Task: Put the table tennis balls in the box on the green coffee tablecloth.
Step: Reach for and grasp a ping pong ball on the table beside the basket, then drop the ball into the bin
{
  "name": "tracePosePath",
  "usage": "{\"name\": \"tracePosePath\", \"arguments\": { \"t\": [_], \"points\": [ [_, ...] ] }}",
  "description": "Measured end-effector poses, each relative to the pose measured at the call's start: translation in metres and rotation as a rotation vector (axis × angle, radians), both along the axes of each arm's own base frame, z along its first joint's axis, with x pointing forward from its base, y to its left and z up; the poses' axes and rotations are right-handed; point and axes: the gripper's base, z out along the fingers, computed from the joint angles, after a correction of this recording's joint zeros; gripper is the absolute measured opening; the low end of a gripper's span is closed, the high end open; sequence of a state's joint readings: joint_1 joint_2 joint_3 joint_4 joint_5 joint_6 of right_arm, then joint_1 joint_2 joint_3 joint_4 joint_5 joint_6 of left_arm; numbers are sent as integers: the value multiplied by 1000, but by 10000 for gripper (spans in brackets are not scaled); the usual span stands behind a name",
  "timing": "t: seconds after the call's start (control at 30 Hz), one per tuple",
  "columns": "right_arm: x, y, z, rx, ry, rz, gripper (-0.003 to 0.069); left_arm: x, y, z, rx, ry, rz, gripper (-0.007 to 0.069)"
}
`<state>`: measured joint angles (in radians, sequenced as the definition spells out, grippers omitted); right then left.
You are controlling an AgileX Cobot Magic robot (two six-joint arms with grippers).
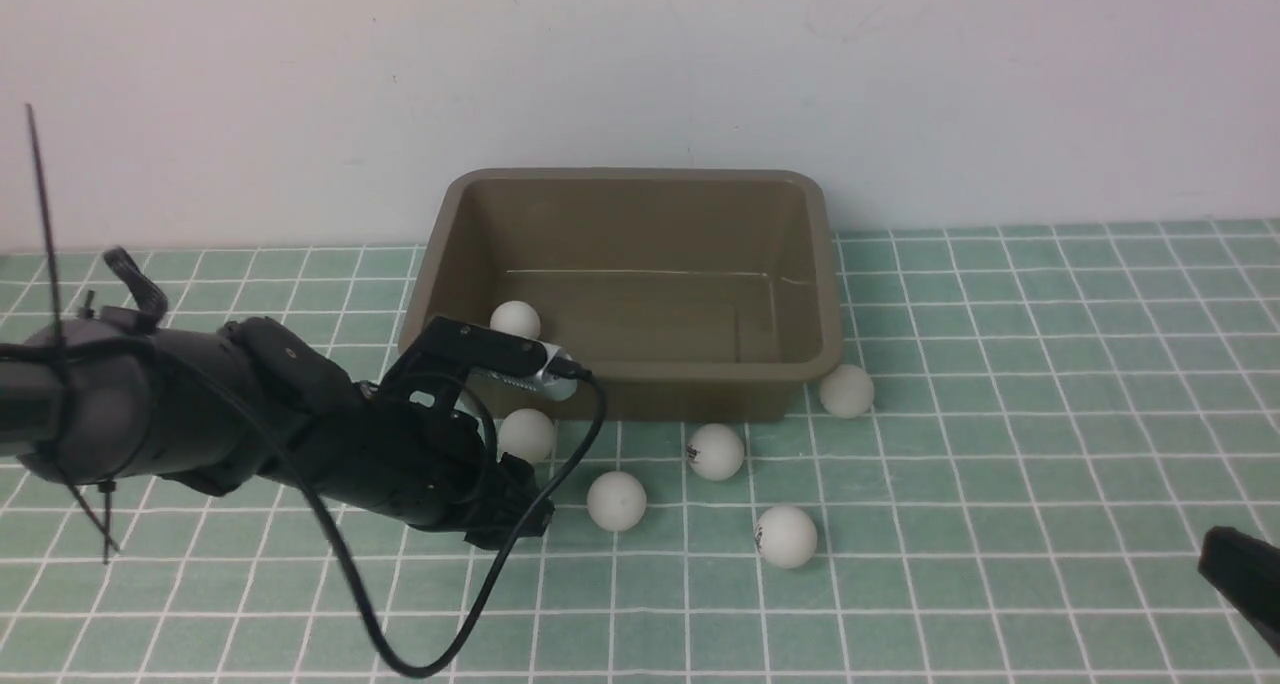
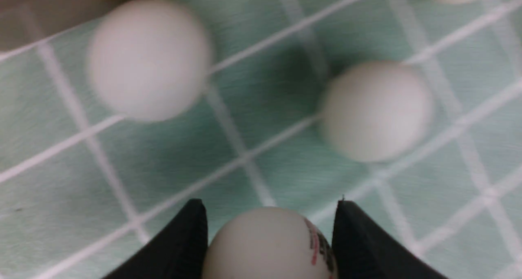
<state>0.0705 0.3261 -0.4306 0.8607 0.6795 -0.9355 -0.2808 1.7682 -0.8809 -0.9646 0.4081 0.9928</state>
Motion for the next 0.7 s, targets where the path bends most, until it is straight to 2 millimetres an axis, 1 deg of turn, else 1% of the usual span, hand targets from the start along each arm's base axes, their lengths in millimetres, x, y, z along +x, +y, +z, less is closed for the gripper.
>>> {"name": "tracePosePath", "arguments": {
  "t": [0.13, 0.17, 0.23, 0.3, 0.33, 0.37, 0.4, 0.43, 0.5, 0.53, 0.57, 0.63, 0.7],
  "points": [
    [0, 0, 0, 0, 0, 0, 451, -8, -3, 22, -43, -27, -51, 352],
    [0, 0, 0, 0, -1, -1, 451, -10, -3, 31, -56, -45, -63, 352],
    [0, 0, 0, 1, -3, -3, 451, -15, -2, 53, -80, -123, -73, 352],
    [0, -1, 1, 2, -7, -8, 451, -15, -1, 65, -82, -189, -76, 352],
    [0, -1, 1, 2, -7, -8, 451, -14, 1, 76, -80, -267, -58, 352],
    [0, -1, 1, 2, -7, -8, 451, -10, 4, 81, -59, -338, -26, 352],
    [0, -1, 1, 2, -7, -8, 451, -9, 5, 82, -49, -354, -29, 352],
    [1, -1, 1, 2, -8, -9, 451, -5, 8, 85, -28, -404, 18, 352],
    [1, -1, 1, 2, -8, -9, 451, 1, 11, 85, 11, -452, 37, 352],
    [1, -1, 1, 2, -8, -9, 451, 12, 12, 86, 55, -505, 43, 352],
    [1, -1, 1, 2, -8, -9, 451, 12, 12, 86, 55, -505, 43, 352],
    [1, -1, 1, 2, -9, -10, 451, 31, 7, 86, 74, -556, 11, 352],
    [1, -1, 1, 2, -9, -10, 451, 43, 1, 85, 61, -573, -11, 352]
  ]
}}
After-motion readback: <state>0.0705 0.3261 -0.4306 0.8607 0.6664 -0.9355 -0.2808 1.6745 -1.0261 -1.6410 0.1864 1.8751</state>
